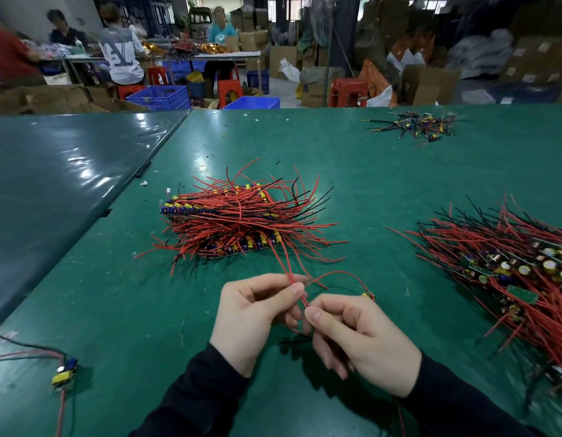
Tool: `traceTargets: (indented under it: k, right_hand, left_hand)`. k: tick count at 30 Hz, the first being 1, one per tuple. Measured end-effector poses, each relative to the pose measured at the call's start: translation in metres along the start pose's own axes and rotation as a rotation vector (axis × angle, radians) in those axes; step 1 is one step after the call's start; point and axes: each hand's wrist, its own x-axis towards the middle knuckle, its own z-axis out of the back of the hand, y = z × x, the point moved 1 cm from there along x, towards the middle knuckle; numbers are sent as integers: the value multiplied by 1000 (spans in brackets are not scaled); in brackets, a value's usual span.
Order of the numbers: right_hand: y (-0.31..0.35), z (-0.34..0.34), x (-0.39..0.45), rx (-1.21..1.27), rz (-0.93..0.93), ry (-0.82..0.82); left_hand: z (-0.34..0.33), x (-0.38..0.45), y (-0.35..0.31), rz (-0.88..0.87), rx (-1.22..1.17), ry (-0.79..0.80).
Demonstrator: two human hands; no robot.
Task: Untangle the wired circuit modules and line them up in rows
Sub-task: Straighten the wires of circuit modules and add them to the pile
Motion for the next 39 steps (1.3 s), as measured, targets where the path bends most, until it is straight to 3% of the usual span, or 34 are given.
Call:
traceTargets:
  k: [5,15,20,26,32,39]
  right_hand:
    - [6,-4,-1,129,-48,105]
    - [7,-4,-3,135,-67,150]
    - [4,-5,-2,107,-82,119]
    - [1,-8,-4,100,-106,158]
    - [-1,-7,-3,56,-129,123]
    - [-5,-10,-1,158,-190,62]
  left_hand:
    - [10,5,-7,-37,-52,-53]
    - [15,7,-14,-40,-128,-96]
    - [13,5,-11,-206,-28,-135]
    - [16,8,-14,-230,-60,-192]
    - [12,1,-14,-384,57,-213]
    - [21,8,-15,-343,25,-259]
